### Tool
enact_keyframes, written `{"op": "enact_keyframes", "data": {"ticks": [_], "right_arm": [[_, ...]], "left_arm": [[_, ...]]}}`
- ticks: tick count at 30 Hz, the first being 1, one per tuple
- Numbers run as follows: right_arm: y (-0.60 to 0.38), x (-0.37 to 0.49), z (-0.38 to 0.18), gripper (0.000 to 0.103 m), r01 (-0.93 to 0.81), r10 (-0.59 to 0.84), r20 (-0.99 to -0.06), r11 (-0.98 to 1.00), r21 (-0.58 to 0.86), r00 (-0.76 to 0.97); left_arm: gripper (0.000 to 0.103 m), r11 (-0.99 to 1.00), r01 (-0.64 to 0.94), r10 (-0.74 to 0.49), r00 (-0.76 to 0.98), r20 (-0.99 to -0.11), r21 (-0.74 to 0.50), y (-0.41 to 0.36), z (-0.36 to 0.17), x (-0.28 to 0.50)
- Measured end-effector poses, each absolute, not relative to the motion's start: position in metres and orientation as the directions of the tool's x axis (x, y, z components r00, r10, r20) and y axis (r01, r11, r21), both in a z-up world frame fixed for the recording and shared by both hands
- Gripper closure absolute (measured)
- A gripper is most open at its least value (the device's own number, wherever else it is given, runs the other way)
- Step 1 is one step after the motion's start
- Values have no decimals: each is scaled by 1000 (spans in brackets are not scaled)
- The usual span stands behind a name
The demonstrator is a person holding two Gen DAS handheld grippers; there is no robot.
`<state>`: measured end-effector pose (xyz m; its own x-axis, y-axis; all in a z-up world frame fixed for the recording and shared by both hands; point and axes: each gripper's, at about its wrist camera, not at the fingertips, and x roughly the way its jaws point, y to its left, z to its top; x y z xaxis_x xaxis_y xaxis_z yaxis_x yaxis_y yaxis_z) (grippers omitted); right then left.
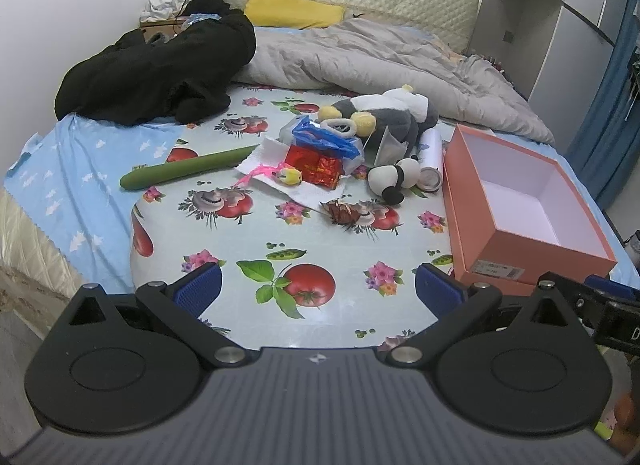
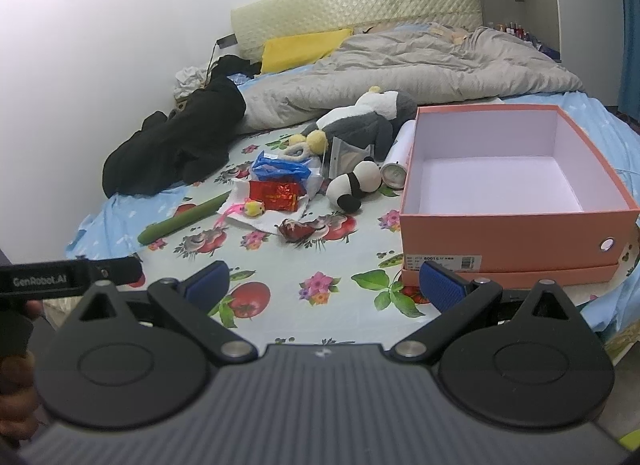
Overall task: Organize soft objects
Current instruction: 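Move both grippers toward the pile of toys beside the pink box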
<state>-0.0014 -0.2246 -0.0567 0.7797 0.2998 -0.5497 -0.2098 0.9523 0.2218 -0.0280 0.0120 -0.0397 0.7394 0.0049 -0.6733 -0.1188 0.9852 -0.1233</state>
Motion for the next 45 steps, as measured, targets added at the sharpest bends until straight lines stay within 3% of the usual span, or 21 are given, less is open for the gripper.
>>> {"op": "enact_keyframes", "data": {"ticks": [24,45], "right_arm": [[-224,-1,-63,0,-207,298,-562,953,221,772],[-224,17,-89,0,-194,322,-607,944,268,727]], "left_arm": [[0,985,-122,7,739,-674,-123,15,-47,-30],[0,983,-112,-28,684,-729,-143,27,-75,7]]}}
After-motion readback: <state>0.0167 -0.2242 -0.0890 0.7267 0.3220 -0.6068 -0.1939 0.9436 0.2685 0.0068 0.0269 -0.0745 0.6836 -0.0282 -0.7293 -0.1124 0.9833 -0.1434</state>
